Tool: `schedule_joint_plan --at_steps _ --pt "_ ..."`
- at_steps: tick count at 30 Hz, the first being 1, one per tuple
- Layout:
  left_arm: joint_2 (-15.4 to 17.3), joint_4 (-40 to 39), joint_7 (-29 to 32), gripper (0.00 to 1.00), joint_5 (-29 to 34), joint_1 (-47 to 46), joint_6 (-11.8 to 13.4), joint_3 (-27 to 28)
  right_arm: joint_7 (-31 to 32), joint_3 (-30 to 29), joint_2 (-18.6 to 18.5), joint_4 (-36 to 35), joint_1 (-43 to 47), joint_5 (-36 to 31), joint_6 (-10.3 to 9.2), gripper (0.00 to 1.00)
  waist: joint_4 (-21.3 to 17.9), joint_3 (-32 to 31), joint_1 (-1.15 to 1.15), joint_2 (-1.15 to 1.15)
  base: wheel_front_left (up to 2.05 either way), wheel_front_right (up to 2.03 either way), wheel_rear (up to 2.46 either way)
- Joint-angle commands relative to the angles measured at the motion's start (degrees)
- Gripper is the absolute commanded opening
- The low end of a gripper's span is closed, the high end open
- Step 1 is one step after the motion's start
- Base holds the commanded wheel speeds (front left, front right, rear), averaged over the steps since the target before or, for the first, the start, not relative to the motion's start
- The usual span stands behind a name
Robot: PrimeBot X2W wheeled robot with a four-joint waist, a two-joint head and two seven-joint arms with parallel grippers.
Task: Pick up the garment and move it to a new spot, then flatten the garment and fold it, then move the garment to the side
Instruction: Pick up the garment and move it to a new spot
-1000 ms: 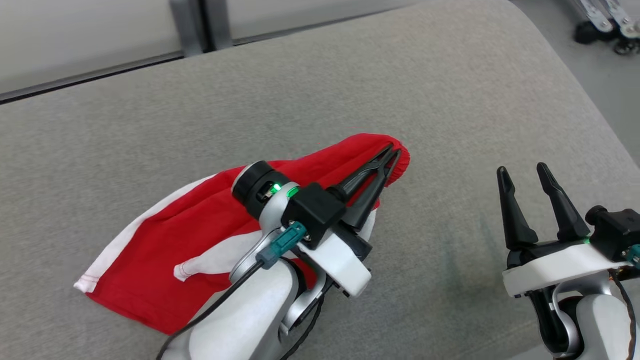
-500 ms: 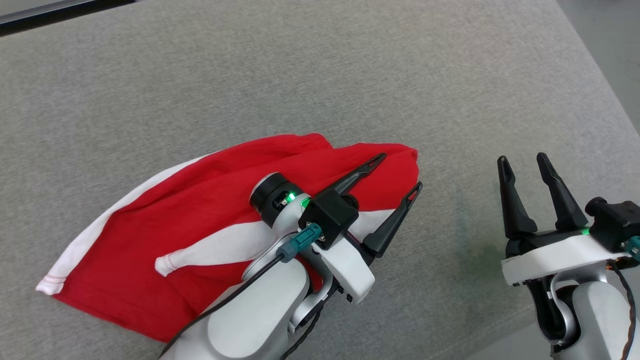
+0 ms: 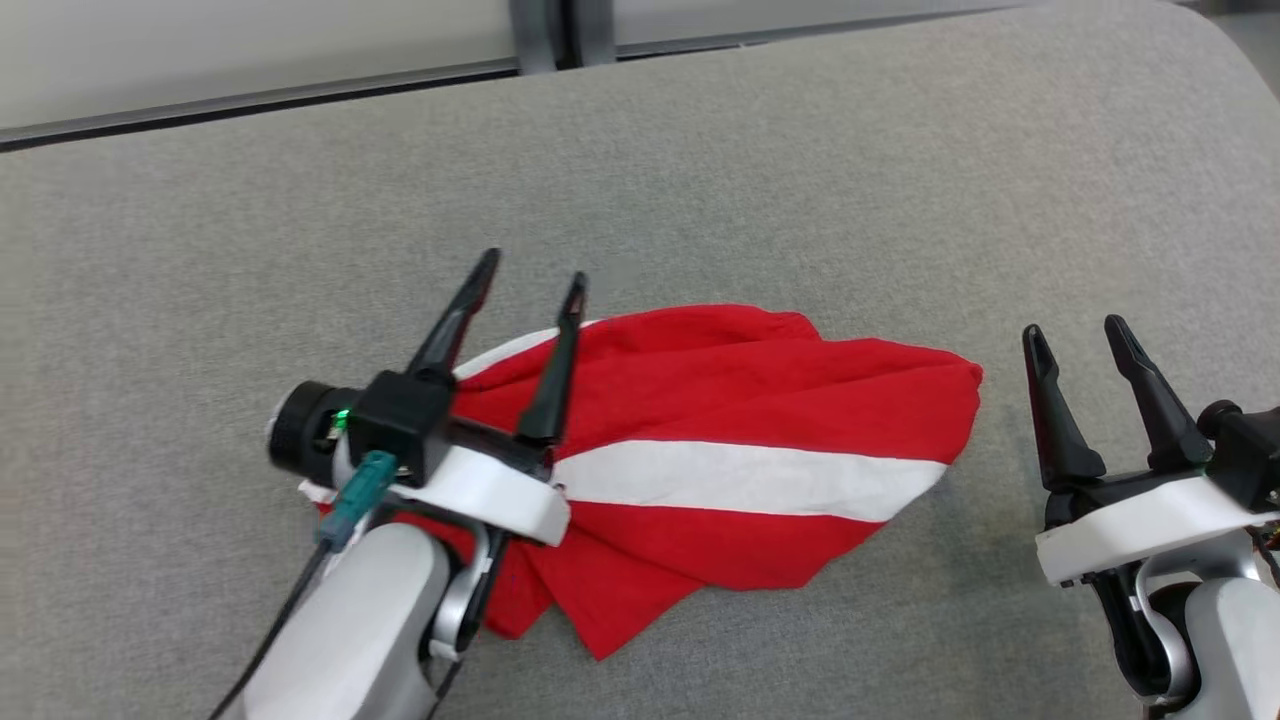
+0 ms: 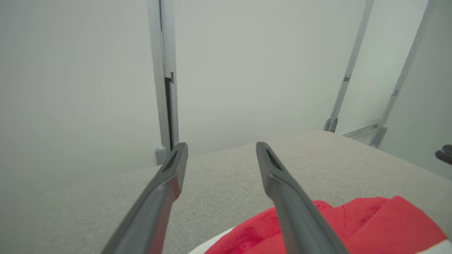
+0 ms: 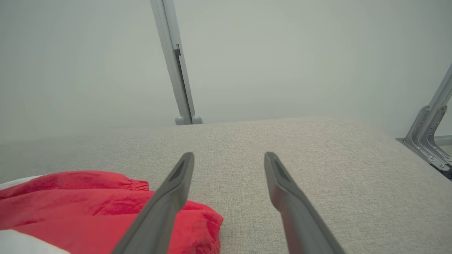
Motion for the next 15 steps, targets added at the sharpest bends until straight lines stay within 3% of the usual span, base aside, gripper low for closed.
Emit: schedule_joint_plan --at_steps 1,9,15 --pt "1.06 -0.7 -0.22 1.0 -0.3 1.34 0.71 1.55 0.48 -0.35 -0.58 -0.44 0.83 -0.55 0.0 1.0 2.82 -2.62 0.0 0.0 0.0 0.0 0.0" --pt "6.44 -3.8 -0.18 1.0 -2.4 10.95 2.58 13.38 2.68 -0.24 -0.05 -2.35 3.31 -1.19 0.0 1.0 5.45 -5.91 0.0 0.0 0.0 0.0 0.0" --pt "8.76 -6.05 -0.18 1.0 -3.1 18.32 1.34 17.99 3.85 -0.34 0.17 -3.24 5.36 -1.74 0.0 1.0 6.32 -8.44 0.0 0.0 0.0 0.0 0.0"
